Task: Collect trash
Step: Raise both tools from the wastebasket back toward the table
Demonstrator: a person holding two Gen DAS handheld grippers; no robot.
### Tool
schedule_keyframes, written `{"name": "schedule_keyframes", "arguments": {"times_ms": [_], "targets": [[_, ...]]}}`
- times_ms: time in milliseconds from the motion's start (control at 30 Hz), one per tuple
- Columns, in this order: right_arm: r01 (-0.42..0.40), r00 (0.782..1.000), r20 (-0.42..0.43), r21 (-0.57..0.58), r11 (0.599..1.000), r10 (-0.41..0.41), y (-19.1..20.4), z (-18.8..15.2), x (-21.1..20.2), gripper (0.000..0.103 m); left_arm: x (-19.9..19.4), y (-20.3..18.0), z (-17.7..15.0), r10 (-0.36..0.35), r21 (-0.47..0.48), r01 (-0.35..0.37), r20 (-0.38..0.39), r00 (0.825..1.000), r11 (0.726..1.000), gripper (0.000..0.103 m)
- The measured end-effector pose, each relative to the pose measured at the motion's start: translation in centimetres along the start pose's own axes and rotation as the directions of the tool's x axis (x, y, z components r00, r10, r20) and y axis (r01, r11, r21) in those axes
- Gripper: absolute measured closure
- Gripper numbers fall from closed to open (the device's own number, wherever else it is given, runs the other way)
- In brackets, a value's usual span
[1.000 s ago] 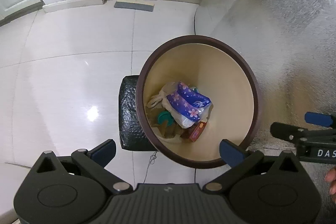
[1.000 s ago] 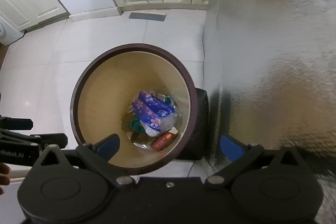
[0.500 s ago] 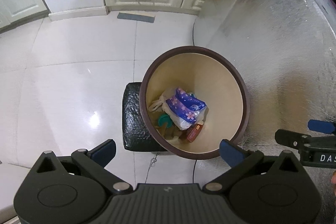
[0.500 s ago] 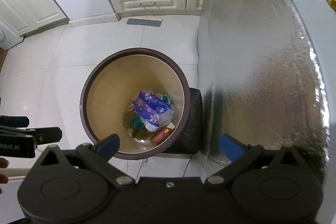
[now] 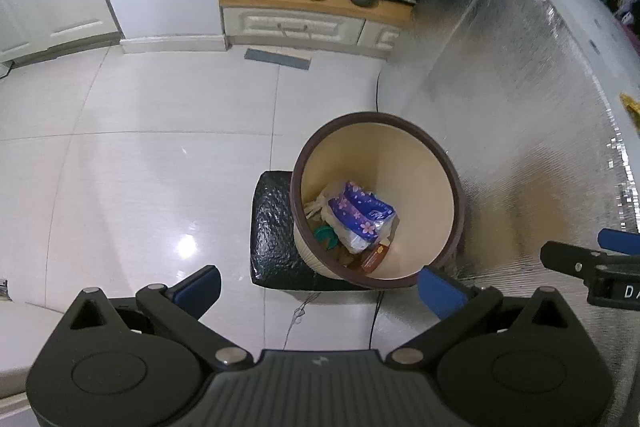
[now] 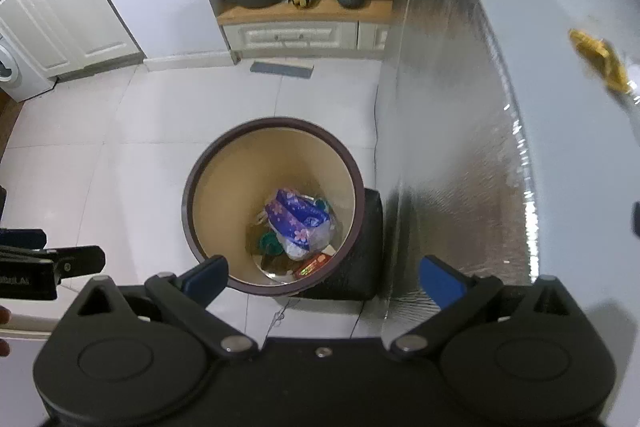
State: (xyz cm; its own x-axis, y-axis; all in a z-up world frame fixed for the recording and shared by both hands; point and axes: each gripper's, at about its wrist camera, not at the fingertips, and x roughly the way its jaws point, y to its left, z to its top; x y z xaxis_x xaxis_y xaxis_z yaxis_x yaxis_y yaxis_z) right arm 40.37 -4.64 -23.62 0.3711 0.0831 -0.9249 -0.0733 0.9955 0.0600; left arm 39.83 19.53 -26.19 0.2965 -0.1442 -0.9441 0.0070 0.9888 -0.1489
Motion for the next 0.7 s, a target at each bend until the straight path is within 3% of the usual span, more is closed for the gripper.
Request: {"name": "schedule_keyframes", "arguments": {"times_ms": [367,700], "targets": [[0.001,0.996,0.094,-0.003,1.000,-0.001,-0.1,-1.4,-7.0,0.000,-7.1,-0.5,-2.0,-0.013,-0.017,0.015,0.118,0.993,1.000,0.000],[-0.020,0.972,0.233,0.006,1.000,0.018,-1.7,-3.5,-14.4,0.000,-12.9,-3.7,-3.9,-0.041,0.016,0.039,0.226,0.973,0.999,0.000]]}}
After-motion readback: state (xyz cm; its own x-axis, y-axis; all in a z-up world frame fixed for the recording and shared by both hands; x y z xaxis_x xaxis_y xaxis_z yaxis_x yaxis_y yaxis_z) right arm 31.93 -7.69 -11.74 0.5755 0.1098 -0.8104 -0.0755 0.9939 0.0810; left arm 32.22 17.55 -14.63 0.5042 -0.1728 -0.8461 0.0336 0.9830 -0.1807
